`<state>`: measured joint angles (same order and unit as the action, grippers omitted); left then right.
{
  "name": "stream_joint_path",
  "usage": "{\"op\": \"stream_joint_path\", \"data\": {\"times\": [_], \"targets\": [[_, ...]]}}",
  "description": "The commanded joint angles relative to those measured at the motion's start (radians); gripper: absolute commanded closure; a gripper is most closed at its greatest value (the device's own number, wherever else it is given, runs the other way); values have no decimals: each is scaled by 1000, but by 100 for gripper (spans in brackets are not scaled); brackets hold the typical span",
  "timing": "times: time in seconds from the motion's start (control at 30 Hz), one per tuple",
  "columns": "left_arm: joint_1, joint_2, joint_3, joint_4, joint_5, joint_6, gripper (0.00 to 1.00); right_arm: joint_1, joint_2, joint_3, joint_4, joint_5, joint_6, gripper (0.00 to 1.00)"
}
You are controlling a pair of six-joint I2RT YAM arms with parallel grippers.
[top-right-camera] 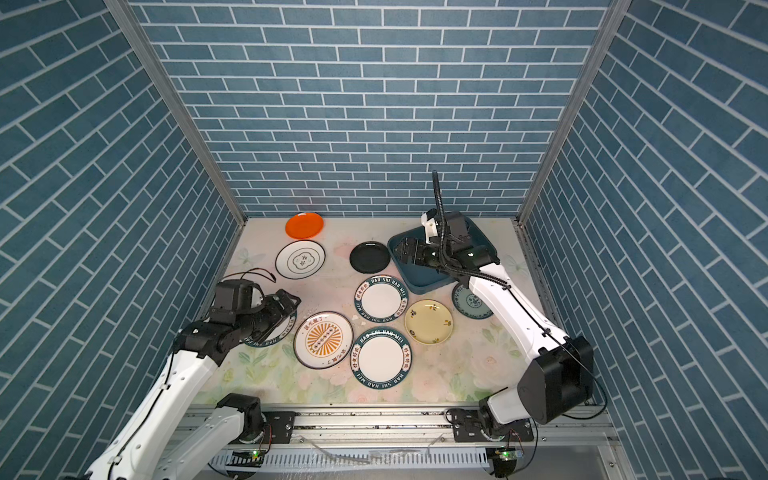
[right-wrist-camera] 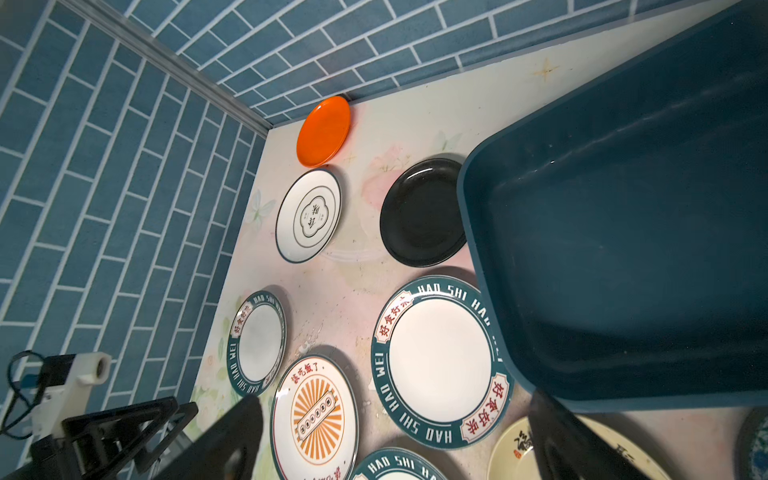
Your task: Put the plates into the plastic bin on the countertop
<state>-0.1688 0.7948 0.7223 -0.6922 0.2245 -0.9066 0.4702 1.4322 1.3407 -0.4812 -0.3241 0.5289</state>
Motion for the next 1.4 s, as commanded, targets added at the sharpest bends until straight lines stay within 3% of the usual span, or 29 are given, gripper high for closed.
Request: {"op": "stream_joint_path", "data": {"times": [0.0, 0.13, 0.27, 0.43, 0.6, 0.93, 1.37], "targets": [[8, -49, -69, -14, -84, -131, 4, 2, -44, -19, -35, -55, -37, 1], [8, -98, -185, 117, -149, -317, 5, 3, -58, -30, -29, -32, -38, 1], [8, -183, -242, 93, -259, -478, 4, 2, -33, 8, -4, -27, -39, 1], [8, -285, -274, 37, -378, -549, 5, 2, 31, 62, 79, -39, -19, 1], [9, -344, -402, 91, -371, -659, 12, 3, 115, 136, 116, -62, 34, 1], [23, -376, -503, 135, -386, -732, 13, 2, 224, 241, 145, -136, 67, 1], [39, -246, -551, 325, -403, -730, 18, 2, 258, 272, 150, -129, 77, 1]]}}
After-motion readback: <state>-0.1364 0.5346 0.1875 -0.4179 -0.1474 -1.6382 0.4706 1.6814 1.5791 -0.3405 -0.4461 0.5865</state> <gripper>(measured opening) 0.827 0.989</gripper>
